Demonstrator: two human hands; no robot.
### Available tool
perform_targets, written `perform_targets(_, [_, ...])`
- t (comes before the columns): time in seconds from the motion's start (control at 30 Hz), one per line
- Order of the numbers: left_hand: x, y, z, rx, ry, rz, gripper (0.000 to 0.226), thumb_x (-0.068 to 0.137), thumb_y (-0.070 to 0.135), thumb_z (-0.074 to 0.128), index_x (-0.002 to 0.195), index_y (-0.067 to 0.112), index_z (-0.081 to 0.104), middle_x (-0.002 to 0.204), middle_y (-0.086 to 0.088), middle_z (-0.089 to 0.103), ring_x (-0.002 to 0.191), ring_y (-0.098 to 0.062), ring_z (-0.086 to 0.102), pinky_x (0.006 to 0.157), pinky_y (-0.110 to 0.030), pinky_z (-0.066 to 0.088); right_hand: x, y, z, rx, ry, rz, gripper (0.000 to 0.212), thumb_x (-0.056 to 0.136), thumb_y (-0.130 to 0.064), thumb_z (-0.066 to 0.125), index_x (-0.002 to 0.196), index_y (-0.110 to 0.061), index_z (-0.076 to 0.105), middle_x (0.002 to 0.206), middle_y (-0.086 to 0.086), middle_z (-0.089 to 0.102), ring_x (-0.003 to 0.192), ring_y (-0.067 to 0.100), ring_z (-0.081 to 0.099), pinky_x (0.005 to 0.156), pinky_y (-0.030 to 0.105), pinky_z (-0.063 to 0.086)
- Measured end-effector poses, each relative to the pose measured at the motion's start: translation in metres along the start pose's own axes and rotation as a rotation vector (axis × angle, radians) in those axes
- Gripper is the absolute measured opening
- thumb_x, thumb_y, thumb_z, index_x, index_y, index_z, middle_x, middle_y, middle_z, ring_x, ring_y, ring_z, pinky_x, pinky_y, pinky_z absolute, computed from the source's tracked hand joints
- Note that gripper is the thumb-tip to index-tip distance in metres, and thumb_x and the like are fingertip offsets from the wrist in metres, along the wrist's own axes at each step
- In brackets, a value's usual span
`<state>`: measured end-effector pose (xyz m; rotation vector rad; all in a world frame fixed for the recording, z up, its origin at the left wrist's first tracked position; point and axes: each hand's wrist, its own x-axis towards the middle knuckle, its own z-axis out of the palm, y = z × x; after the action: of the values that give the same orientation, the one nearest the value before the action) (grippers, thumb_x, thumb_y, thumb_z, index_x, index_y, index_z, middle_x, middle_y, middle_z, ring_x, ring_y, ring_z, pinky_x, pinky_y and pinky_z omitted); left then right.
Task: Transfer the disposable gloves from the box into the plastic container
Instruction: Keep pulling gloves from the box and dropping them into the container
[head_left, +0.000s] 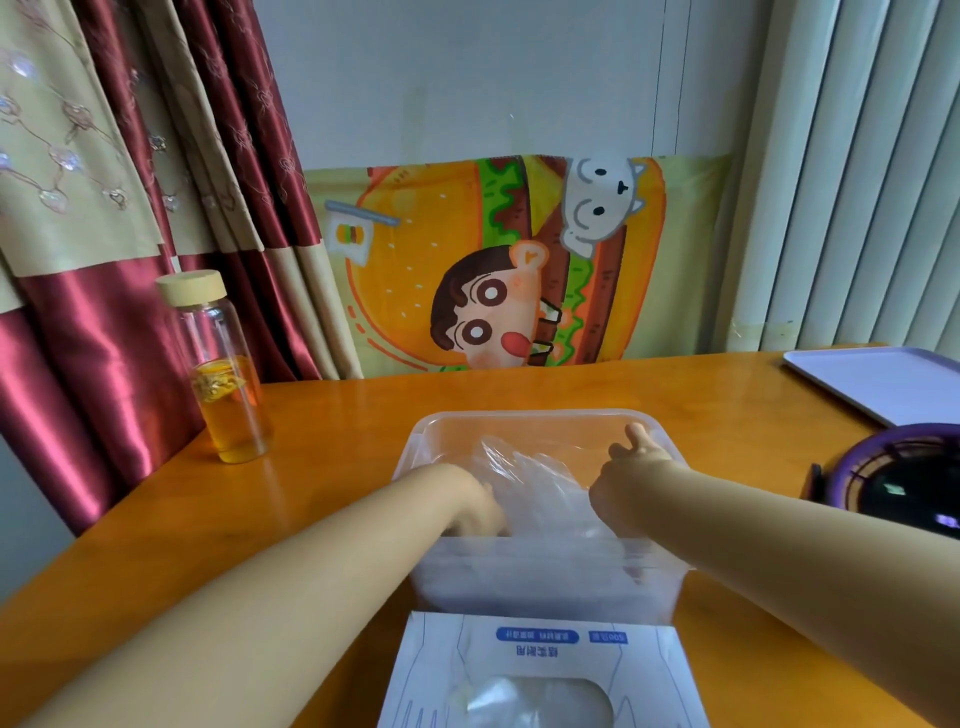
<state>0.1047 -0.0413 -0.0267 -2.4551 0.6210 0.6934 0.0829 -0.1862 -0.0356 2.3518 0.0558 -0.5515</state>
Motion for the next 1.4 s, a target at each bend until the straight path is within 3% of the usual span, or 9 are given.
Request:
perform_targets(0.1, [-0.015,-0.010,-0.009,-0.130,0.026,0.112,0.048,0.099,0.015,0.044,0.147,0.020,0.038,0.150,-0.005,0.035,0.131,-0.028,0.041,0.096,-0.032,0.038,-0.001,0.003,-0.002,0.003,0.025,0.011,0.048,0.097,-0.038,0.043,0.141,-0.020,0.039,0.152,0.007,0.031,0.144,0.030,0.013,0.113,0.053,0.002])
perform_targets(0.23, [-0.045,-0.027,-0.017,-0.190,0.121,0.136,0.042,0.098,0.029,0.049,0.140,0.025,0.050,0.142,0.008,0.048,0.124,-0.016,0.049,0.093,-0.023,0.040,-0.002,0.004,-0.003,-0.003,0.048,0.025,0.044,0.096,-0.036,0.046,0.138,-0.021,0.043,0.149,0.005,0.035,0.142,0.029,0.017,0.112,0.051,0.006])
perform_targets(0.37, [-0.046,-0.036,-0.004,-0.222,0.197,0.086,0.035,0.098,0.041,0.044,0.100,0.014,0.067,0.093,-0.001,0.056,0.082,-0.020,0.050,0.078,-0.031,0.042,-0.002,0.004,-0.003,0.023,0.053,0.038,0.044,0.096,-0.035,0.046,0.138,-0.021,0.042,0.150,0.006,0.034,0.142,0.029,0.016,0.113,0.052,0.005])
perform_targets(0.53, [-0.036,-0.028,0.002,-0.236,0.131,-0.018,0.042,0.102,0.036,0.036,0.117,0.006,0.061,0.116,-0.010,0.060,0.104,-0.026,0.056,0.089,-0.030,0.041,-0.012,0.006,-0.010,0.066,0.072,0.004,0.041,0.097,-0.034,0.048,0.136,-0.021,0.044,0.147,0.004,0.037,0.141,0.028,0.018,0.113,0.054,0.006])
perform_targets(0.67, [-0.024,-0.027,0.000,-0.215,0.071,-0.040,0.029,0.098,0.031,0.039,0.097,0.009,0.059,0.107,-0.010,0.061,0.104,-0.029,0.059,0.095,-0.039,0.045,-0.035,0.017,-0.019,0.139,0.124,-0.068,0.053,0.089,-0.047,0.056,0.134,-0.020,0.049,0.139,0.002,0.045,0.136,0.027,0.024,0.112,0.058,0.003])
perform_targets(0.87, [-0.035,-0.030,-0.001,-0.278,0.230,-0.026,0.024,0.096,0.025,0.039,0.080,0.011,0.050,0.077,-0.003,0.050,0.088,-0.026,0.048,0.098,-0.046,0.030,-0.046,0.025,-0.031,0.604,0.490,-0.310,0.039,0.089,-0.036,0.062,0.125,-0.021,0.061,0.126,-0.004,0.061,0.113,0.014,0.055,0.097,0.026,0.041])
perform_targets(1.03, [-0.038,-0.034,0.008,-0.274,0.256,-0.029,0.033,0.097,0.023,0.037,0.101,0.006,0.064,0.109,-0.011,0.063,0.109,-0.030,0.053,0.109,-0.056,0.020,-0.024,-0.011,-0.041,0.660,0.283,-0.446,0.035,0.095,-0.031,0.052,0.128,-0.022,0.060,0.134,-0.005,0.056,0.123,0.015,0.049,0.109,0.030,0.032])
perform_targets(1.2, [-0.039,-0.046,0.017,-0.429,0.360,0.084,0.027,0.093,0.022,0.042,0.098,0.019,0.068,0.111,-0.004,0.065,0.114,-0.025,0.054,0.113,-0.057,0.016,0.004,-0.033,-0.037,0.684,0.019,-0.402,0.044,0.094,-0.038,0.054,0.133,-0.018,0.053,0.137,0.001,0.050,0.120,0.022,0.047,0.102,0.032,0.037])
perform_targets(1.4, [-0.044,-0.056,0.028,-0.577,0.614,0.142,0.028,0.097,0.030,0.048,0.119,0.035,0.064,0.136,0.008,0.049,0.138,-0.013,0.026,0.115,-0.041,0.025,0.009,-0.034,-0.039,0.639,0.084,-0.395,0.042,0.097,-0.029,0.050,0.131,-0.006,0.052,0.133,0.011,0.052,0.121,0.029,0.049,0.102,0.035,0.037])
